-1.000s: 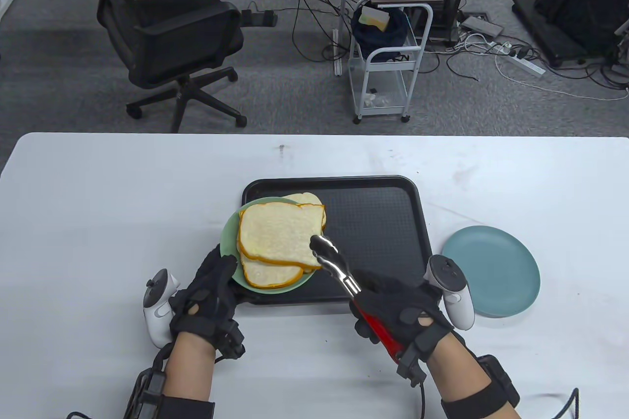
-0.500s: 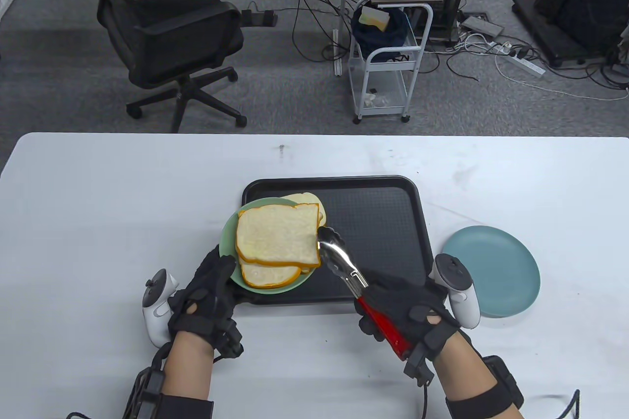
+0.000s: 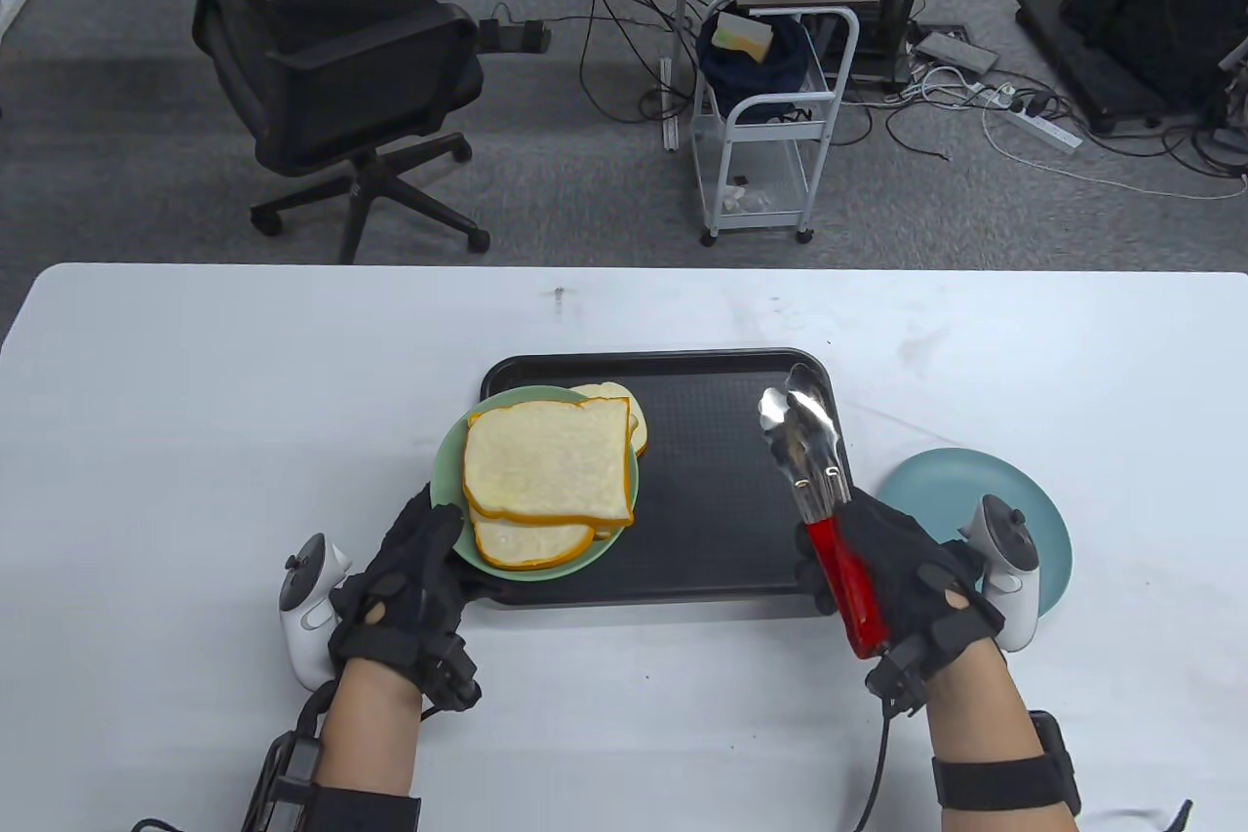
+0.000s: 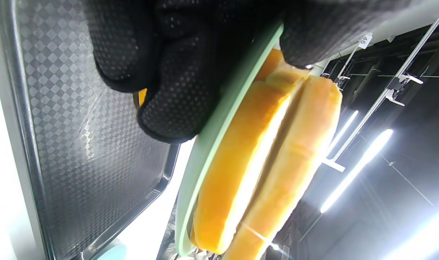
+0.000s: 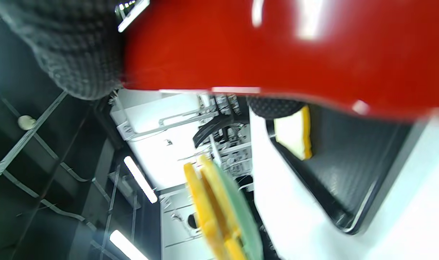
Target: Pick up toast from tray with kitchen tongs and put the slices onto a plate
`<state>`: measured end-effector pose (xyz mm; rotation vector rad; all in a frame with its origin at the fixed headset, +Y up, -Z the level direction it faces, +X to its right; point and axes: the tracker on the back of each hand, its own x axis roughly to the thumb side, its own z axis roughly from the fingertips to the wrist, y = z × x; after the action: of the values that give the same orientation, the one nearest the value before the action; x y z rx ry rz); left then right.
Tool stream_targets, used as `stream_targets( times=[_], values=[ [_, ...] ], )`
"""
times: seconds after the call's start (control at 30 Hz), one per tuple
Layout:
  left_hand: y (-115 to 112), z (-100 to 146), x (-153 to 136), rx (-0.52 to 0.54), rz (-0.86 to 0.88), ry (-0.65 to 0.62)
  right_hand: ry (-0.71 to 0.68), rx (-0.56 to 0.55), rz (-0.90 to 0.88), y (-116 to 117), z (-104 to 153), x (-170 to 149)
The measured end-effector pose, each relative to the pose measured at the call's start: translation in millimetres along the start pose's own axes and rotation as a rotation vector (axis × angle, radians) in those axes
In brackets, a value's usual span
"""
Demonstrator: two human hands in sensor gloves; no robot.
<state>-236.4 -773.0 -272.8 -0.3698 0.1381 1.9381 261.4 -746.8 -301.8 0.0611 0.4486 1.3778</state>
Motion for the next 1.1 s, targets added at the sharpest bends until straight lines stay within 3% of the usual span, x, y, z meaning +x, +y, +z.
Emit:
stream_targets(
  times=[0.1,0.23,0.5,0.67,1.1],
  values=[
    [0,0,0,-0.001,0.002,-0.002,0.095,-0.065,0.038,-14,-5,-15],
    [1,1,1,0.0,0.004,-0.005,0.283,-0.011,0.196,-20,-12,-33],
    [2,2,2,0.009,0.012,-0.01,0.466,0.02,0.306,0,-34,-47],
    [2,2,3,0.002,0.019,-0.012,0.503,0.04,0.37,25,-59,-45],
    [1,4,7,-0.036,0.066,-0.03,0.526,-0.048,0.394,68,-134,-39]
  ],
)
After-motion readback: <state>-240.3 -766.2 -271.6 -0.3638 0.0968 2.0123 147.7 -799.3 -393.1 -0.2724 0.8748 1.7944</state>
